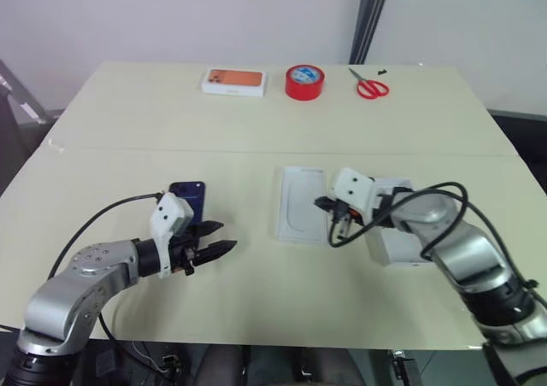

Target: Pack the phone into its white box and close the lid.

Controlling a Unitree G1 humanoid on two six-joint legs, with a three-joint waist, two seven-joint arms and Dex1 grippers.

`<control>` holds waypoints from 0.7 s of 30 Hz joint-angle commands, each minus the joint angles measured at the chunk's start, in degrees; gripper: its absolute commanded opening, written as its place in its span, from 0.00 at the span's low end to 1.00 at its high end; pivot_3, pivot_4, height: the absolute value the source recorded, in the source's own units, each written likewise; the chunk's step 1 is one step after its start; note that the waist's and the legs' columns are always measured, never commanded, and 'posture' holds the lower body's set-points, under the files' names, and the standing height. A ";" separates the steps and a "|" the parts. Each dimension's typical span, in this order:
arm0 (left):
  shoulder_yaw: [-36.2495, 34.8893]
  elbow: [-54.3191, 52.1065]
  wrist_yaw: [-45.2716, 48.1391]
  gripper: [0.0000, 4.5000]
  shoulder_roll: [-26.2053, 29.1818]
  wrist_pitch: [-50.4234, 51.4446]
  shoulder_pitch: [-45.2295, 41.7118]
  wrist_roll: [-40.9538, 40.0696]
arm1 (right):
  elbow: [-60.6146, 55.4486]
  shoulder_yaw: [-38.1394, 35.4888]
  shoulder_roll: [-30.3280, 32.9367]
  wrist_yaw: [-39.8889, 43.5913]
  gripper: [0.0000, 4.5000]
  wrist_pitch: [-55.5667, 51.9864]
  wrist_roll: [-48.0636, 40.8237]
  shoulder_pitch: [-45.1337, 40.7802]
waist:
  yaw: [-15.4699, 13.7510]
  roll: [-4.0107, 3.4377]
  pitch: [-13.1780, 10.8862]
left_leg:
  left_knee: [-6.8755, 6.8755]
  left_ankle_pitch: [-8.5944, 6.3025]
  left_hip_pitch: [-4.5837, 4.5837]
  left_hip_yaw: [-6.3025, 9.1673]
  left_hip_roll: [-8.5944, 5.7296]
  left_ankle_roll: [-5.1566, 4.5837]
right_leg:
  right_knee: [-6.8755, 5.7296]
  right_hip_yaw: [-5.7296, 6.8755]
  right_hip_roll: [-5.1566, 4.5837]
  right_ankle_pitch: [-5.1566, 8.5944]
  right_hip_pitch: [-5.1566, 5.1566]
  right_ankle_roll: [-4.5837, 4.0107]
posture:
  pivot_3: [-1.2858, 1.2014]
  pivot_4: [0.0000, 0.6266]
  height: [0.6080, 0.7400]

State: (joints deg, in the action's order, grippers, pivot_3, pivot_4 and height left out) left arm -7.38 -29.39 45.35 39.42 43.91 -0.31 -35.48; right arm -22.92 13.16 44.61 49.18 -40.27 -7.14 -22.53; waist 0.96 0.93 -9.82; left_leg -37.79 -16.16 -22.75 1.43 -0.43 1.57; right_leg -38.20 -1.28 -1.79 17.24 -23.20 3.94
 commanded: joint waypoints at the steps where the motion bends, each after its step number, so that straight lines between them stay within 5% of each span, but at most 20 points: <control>1: -0.79 -0.39 -0.59 0.63 0.38 -1.34 -0.12 0.20 | -3.15 -2.27 1.39 1.70 0.02 3.59 -1.14 0.92 | 0.14 -0.01 0.00 | 0.00 0.00 0.02 0.00 0.00 0.00 | -0.03 0.00 0.01 0.00 0.00 -0.01 | 0.52 0.24 1.00; 5: -1.56 0.51 -0.33 0.63 1.33 -2.00 0.12 0.45 | -7.13 -3.49 -0.12 4.78 0.07 -1.50 -8.60 0.77 | 0.02 -0.01 0.00 | 0.00 0.00 0.06 0.00 0.03 0.00 | -0.06 0.00 0.05 0.00 0.02 -0.01 | 0.52 0.24 1.00; 10: -0.77 -0.06 1.23 0.63 3.46 -3.95 0.73 1.63 | -7.47 3.84 1.37 5.39 0.54 3.06 -3.22 0.87 | -0.21 0.00 0.00 | -0.03 0.00 0.05 0.00 0.03 0.00 | -0.01 0.01 0.04 0.00 0.06 -0.01 | 0.52 0.24 1.00; 19: 1.15 -5.05 5.39 0.63 6.75 -8.61 4.17 3.05 | -2.32 10.35 0.35 5.43 0.54 8.43 2.57 1.07 | -0.12 -0.01 0.00 | -0.03 0.00 0.04 0.00 0.03 0.00 | 0.01 0.00 0.02 0.00 0.05 -0.02 | 0.52 0.24 1.00; 21: 1.09 -5.22 5.51 0.63 7.35 -8.83 5.03 3.36 | -1.66 10.78 0.62 5.63 0.42 9.57 3.34 1.50 | -0.15 -0.01 0.00 | -0.03 0.00 0.04 0.00 0.03 0.00 | 0.00 0.00 0.02 0.00 0.05 -0.02 | 0.52 0.24 1.00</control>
State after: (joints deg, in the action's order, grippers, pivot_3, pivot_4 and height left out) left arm -5.78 -32.83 50.44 45.94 36.50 4.49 -32.72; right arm -24.25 24.06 45.29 54.48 -32.09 -4.57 -21.14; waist 0.81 0.92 -9.82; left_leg -37.81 -16.16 -22.71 1.43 -0.40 1.57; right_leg -38.20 -1.27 -1.77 17.24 -23.15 3.92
